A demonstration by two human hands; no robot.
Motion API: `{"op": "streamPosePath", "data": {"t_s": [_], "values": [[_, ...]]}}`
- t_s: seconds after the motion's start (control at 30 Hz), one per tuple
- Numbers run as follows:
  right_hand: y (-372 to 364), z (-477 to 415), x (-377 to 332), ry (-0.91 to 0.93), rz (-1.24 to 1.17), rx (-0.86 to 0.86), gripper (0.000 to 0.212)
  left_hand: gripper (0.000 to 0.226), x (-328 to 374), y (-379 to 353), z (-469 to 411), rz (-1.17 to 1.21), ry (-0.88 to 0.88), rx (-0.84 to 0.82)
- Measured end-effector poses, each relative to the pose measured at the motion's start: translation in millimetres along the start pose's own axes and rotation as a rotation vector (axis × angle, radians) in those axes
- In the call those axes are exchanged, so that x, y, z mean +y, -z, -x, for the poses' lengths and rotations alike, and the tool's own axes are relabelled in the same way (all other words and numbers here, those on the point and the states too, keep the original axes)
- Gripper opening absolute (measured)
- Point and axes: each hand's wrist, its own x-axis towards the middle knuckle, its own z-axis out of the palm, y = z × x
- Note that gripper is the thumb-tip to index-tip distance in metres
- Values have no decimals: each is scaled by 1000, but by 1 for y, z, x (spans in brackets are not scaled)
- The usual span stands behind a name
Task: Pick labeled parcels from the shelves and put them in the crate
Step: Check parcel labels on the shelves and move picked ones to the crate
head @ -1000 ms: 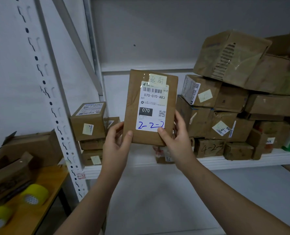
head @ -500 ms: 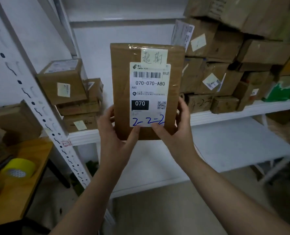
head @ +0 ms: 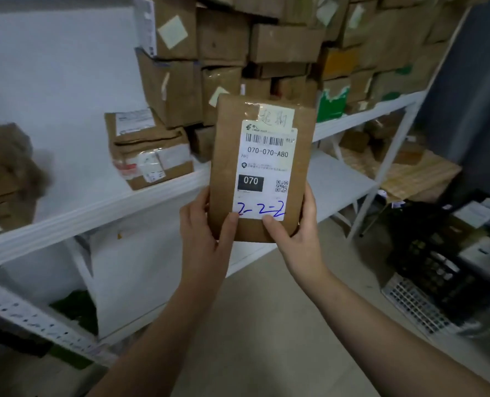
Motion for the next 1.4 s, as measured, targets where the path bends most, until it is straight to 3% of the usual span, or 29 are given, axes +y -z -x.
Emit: {"op": "streamPosePath", "data": {"t_s": [0.23,0.57,0.7,0.93,1.07,1.23,1.4], "values": [[178,15,-7,-110,71,208,60,49,77,-162,42,159,89,-174],[406,53,-10,-288,201,460,64,36,152,-359,110,248,103,-490],[454,47,9,-363,171,531,65,49,151,-418,111,229,120,-624],[515,-2,51,-485,98,501,68,41,135,-514,72,180,226,-781],[541,-48,80,-556,65,577,92,28,120,-569,36,135,236,-895],[575,-94,112,-597,-2,673,72,36,109,-638,-6,104,216,-976],[618,-128,136,-678,-7,805,71,39,109,-710,-27,114,182,-1128]]}}
